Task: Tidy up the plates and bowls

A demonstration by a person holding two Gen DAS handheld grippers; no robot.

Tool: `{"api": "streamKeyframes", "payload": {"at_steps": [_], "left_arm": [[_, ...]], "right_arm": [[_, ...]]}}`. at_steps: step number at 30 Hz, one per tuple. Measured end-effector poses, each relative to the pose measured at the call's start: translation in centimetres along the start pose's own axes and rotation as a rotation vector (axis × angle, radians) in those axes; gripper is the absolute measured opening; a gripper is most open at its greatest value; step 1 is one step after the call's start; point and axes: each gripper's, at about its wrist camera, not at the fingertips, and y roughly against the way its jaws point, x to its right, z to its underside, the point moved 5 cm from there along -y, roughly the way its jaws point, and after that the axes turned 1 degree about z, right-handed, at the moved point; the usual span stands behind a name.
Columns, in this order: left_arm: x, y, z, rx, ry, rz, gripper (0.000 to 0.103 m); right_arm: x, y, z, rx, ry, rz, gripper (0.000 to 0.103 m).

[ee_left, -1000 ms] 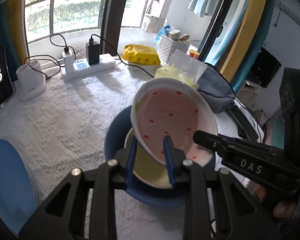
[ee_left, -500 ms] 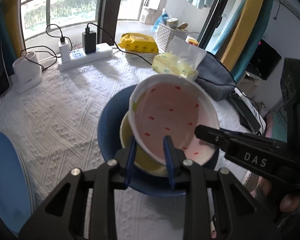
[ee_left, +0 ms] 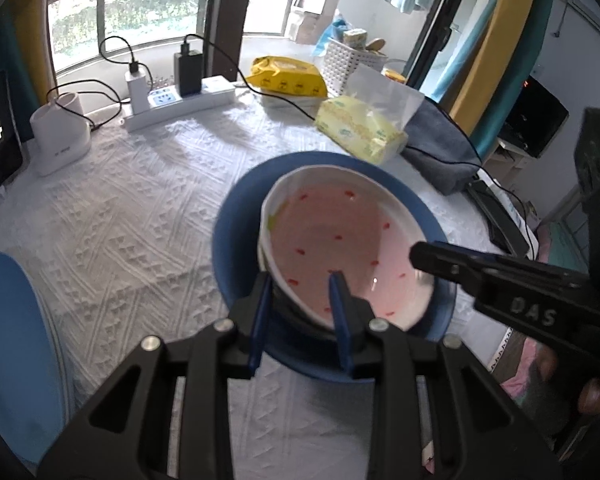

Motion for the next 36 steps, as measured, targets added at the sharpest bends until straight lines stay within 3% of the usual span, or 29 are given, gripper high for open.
{"api": "streamKeyframes", "payload": {"at_steps": [8, 17, 29, 36], "left_arm": [[0.0, 0.3, -0.2, 0.014, -0.024, -0.017, 0.031], [-1.5, 1.7, -2.2, 0.102, -0.021, -0.091, 0.031], [-3.5, -0.8, -2.9, 0.068, -0.007, -0.148, 0.031], [-3.8, -1.0, -2.7, 0.055, 0.003, -0.141, 0.031]], "right_arm": [[-0.6, 1.0, -0.6, 0.036, 0.028, 0.0, 0.022], [0.1, 0.4, -0.8, 0.035, 0.019, -0.008, 0.022], [1.1, 0.1, -1.7, 0.047, 0.009, -0.038, 0.022], [1.2, 0.0, -2.2, 0.052, 0.01, -0.053, 0.022]]}}
